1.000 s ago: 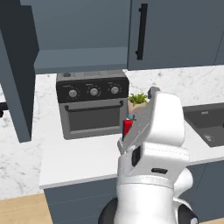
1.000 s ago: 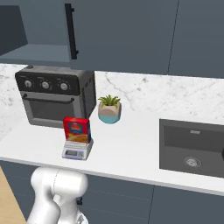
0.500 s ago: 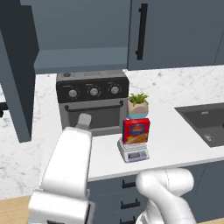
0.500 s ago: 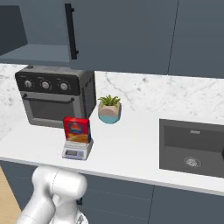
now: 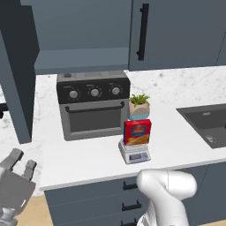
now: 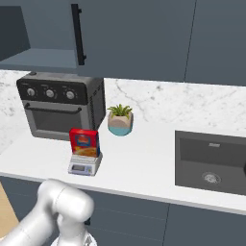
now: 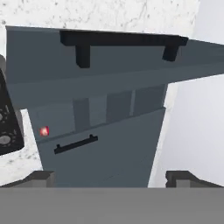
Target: Pick the boxed food and place it on the digital scale for weighing, and close the cabinet.
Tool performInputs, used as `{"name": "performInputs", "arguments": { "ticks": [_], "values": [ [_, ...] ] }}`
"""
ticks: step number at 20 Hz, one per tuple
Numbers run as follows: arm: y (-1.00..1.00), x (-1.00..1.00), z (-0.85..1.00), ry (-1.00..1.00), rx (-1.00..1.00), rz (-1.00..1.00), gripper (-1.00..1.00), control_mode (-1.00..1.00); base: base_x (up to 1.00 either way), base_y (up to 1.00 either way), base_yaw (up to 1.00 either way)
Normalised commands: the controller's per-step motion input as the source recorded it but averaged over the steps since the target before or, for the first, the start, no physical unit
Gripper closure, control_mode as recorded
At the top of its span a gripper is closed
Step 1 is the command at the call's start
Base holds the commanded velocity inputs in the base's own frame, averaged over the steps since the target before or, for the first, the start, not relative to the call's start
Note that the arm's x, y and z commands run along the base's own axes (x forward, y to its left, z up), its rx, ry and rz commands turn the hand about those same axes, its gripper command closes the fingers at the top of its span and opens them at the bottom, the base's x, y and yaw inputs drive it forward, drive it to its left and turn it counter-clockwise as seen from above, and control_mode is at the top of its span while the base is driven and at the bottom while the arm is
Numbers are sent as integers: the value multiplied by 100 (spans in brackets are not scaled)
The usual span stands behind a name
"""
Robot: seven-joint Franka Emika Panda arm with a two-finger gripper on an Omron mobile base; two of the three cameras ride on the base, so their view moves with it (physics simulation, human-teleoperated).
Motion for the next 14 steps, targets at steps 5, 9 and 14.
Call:
{"name": "performInputs", "arguments": {
  "ticks": [5,9,14],
  "values": [
    [84,56,-62,-1,8,-8,-100,-100,0,0,0],
    [76,100,-19,5,0,-7,-100,-100,0,0,0],
    [58,100,-38,1,0,-8,-100,-100,0,0,0]
  ]
}}
